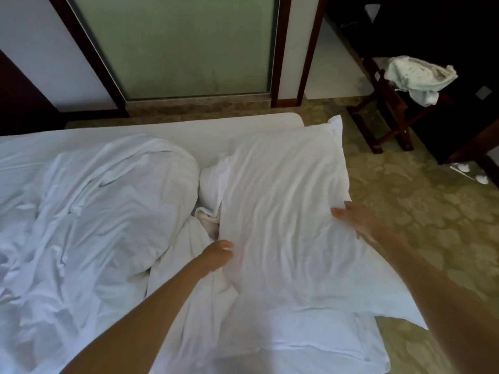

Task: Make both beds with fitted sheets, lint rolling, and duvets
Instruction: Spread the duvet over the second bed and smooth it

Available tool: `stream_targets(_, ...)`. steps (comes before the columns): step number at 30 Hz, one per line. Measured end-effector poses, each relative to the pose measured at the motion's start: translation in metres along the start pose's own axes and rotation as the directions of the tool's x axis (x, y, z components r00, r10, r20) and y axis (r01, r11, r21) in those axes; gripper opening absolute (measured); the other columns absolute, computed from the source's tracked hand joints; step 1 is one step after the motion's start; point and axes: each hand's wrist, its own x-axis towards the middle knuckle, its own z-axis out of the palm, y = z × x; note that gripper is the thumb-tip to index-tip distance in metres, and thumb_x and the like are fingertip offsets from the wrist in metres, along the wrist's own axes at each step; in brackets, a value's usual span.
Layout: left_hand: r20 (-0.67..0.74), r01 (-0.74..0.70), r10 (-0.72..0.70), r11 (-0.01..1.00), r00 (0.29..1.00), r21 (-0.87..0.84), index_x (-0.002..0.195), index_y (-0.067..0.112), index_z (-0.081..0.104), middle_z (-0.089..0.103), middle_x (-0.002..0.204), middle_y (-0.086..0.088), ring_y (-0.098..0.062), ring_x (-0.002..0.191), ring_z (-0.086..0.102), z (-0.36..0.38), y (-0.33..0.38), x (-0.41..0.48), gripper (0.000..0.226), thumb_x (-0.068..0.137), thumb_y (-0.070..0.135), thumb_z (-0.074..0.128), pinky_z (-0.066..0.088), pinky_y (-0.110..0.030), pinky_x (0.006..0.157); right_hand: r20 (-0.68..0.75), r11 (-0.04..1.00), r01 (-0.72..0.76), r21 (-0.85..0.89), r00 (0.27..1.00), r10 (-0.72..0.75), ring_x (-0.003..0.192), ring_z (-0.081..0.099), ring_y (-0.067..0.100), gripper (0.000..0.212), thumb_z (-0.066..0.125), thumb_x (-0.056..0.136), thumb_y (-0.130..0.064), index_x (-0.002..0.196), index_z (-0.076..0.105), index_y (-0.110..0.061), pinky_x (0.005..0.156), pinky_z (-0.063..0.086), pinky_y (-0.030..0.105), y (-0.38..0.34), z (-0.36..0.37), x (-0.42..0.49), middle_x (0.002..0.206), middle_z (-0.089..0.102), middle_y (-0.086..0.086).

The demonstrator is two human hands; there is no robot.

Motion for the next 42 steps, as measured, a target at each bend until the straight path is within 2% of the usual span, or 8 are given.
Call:
stream_targets(3,-0.116,-0.062,0.052,0.995,0.992,-0.083,0.131,0.009,0.051,0.06,0.11,-0.009,-0.019,0.085,0.057,-0.026,-0.001,-0.017,0.037,0.095,0.007,0.045,0.037,-0.015,0.057,0.061,0.982,0.153,-0.108,0.987,-0.147,0.084,0.066,0.032,0.047,0.058,0.092,-0.038,0.127,0.056,-0.007,0.062,0.052,0.031,-0.058,0.019,-0.026,0.117,0.063,0.008)
stream_targets(7,-0.193,-0.177,0.127,0.946,0.973,-0.271,0.108,0.013,0.058,0.052,0.083,0.002,-0.009,0.068,0.049,-0.053,0.014,-0.047,0.017,0.098,0.012,0.044,0.037,-0.006,0.047,0.249,0.919,0.351,-0.181,0.92,-0.302,0.109,0.06,0.023,0.033,0.057,0.093,-0.035,0.115,0.065,-0.012,0.1,0.044,0.035,-0.114,0.074,-0.074,0.118,0.065,0.004)
stream_targets(15,-0.346,-0.379,0.311,0.914,0.885,-0.146,0.149,0.028,0.021,0.031,0.151,0.005,-0.02,0.135,0.035,-0.099,0.04,-0.103,0.082,0.083,0.062,0.055,0.031,-0.028,0.104,0.497,0.582,0.701,-0.411,0.708,-0.502,0.09,0.054,0.027,0.033,0.039,0.099,-0.028,0.068,0.033,-0.018,0.074,0.031,0.031,-0.149,0.237,-0.161,0.087,0.057,0.008)
stream_targets(19,-0.595,-0.128,0.276,0.952,0.755,0.279,0.134,0.013,0.038,0.053,0.13,-0.01,-0.03,0.117,0.052,-0.126,0.002,-0.102,0.062,0.087,0.047,0.058,0.042,-0.034,0.091,0.588,0.431,0.835,-0.343,0.548,-0.594,0.084,0.058,0.035,0.015,0.043,0.092,-0.018,0.078,0.044,-0.012,0.072,0.035,0.033,-0.141,0.307,-0.193,0.09,0.064,0.017)
stream_targets(24,-0.732,0.051,0.058,0.991,0.679,0.126,0.107,0.0,0.058,0.064,0.11,-0.02,-0.035,0.104,0.059,-0.171,-0.087,-0.091,0.029,0.093,0.023,0.048,0.044,-0.035,0.081,0.684,0.46,0.883,-0.088,0.39,-0.617,0.076,0.056,0.029,0.02,0.049,0.082,-0.003,0.069,0.061,-0.013,0.076,0.041,0.03,-0.126,0.346,-0.217,0.074,0.062,0.009)
stream_targets(32,-0.6,0.143,-0.391,0.897,0.698,-0.418,0.106,-0.01,0.059,0.059,0.113,-0.028,-0.039,0.105,0.059,-0.18,-0.199,-0.102,0.03,0.096,0.008,0.037,0.048,-0.042,0.093,0.277,0.678,0.733,0.064,0.639,-0.717,0.08,0.057,-0.005,0.026,0.045,0.079,-0.013,0.086,0.07,-0.013,0.073,0.038,0.009,-0.114,0.315,-0.16,0.088,0.067,-0.004)
stream_targets(37,-0.477,-0.09,-0.329,0.741,0.815,-0.665,0.091,0.017,0.054,0.058,0.093,-0.004,-0.025,0.084,0.057,-0.159,-0.187,-0.114,0.044,0.088,0.061,0.05,0.046,-0.033,0.067,0.431,0.794,0.601,0.089,0.696,-0.575,0.086,0.053,-0.017,0.033,0.055,0.081,0.002,0.106,0.066,-0.018,0.078,0.041,0.005,-0.111,0.298,-0.125,0.105,0.059,-0.002)
stream_targets(42,-0.677,-0.004,-0.214,0.952,0.704,-0.305,0.114,0.005,0.06,0.067,0.11,-0.016,-0.031,0.096,0.063,-0.153,-0.182,-0.103,0.048,0.089,0.045,0.055,0.049,-0.037,0.085,0.499,0.817,0.575,0.049,0.694,-0.519,0.083,0.06,-0.005,0.04,0.053,0.081,0.017,0.11,0.067,-0.007,0.082,0.043,0.008,-0.125,0.287,-0.099,0.102,0.064,0.001)
